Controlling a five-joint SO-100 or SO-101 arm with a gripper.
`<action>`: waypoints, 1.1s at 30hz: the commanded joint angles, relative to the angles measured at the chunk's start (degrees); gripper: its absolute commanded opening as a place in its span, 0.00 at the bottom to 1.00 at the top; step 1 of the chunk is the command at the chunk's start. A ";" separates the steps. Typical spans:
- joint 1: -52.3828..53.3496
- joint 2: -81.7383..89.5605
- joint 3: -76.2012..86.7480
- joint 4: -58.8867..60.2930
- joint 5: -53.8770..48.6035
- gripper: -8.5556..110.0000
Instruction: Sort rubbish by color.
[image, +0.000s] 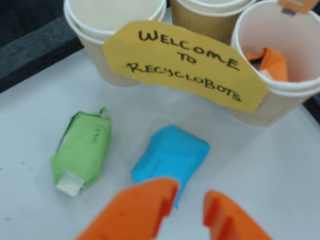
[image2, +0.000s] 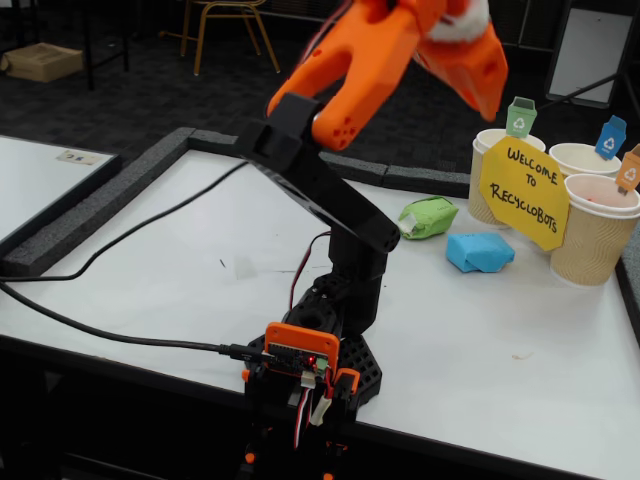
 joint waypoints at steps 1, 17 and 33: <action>1.32 -5.01 1.14 -7.47 -0.53 0.07; -3.43 -23.29 -1.32 -2.55 -0.09 0.07; 0.00 -34.72 -6.59 -8.61 -0.09 0.07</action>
